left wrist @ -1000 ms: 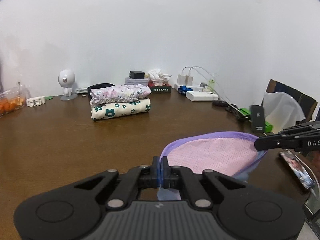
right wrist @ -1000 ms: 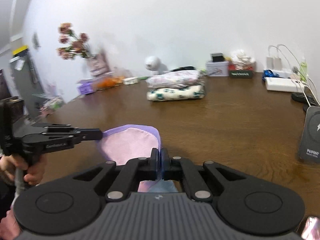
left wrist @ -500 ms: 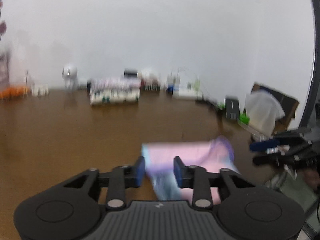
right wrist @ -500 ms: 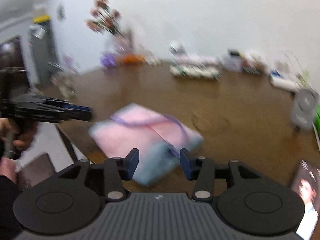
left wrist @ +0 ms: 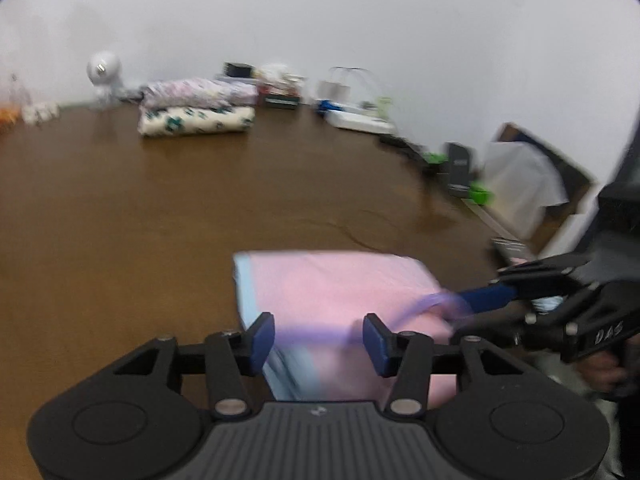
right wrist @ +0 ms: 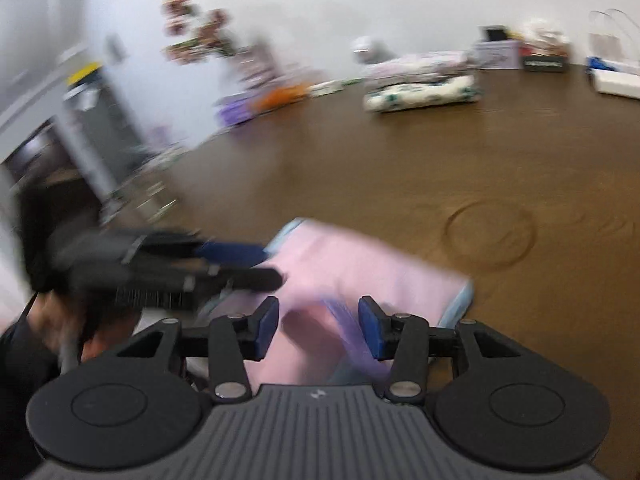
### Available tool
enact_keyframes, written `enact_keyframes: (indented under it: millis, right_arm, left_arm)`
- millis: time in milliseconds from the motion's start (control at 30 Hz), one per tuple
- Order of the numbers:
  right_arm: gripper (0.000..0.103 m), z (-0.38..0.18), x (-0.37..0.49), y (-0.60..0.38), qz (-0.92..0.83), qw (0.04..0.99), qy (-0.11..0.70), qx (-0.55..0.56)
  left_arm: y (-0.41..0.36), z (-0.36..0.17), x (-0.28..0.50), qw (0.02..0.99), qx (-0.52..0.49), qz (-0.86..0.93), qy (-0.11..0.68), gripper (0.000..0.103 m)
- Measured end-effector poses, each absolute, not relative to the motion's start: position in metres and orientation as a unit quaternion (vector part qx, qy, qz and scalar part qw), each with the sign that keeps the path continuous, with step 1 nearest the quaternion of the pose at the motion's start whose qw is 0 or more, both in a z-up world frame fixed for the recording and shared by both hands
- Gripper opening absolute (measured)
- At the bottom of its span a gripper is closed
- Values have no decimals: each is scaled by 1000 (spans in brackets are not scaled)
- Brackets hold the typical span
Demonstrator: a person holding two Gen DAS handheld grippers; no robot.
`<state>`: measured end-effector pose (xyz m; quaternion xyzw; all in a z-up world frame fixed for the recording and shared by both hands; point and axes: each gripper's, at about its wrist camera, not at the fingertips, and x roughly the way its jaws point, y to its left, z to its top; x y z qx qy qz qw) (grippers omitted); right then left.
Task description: Fold clothes
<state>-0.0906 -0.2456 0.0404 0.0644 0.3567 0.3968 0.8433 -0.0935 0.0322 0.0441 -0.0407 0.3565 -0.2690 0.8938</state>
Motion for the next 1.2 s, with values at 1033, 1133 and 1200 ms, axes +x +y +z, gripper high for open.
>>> enact_keyframes:
  millis: [1033, 1133, 1200]
  right_arm:
    - [69, 25, -119, -219, 250, 916, 313, 12]
    - [69, 18, -124, -215, 239, 919, 315, -1]
    - [69, 15, -128, -216, 233, 922, 310, -5]
  left_arm:
    - [20, 26, -101, 913, -7, -183, 364, 64]
    - [12, 24, -104, 914, 20, -185, 360, 64]
    - [9, 23, -106, 912, 27, -189, 363, 64]
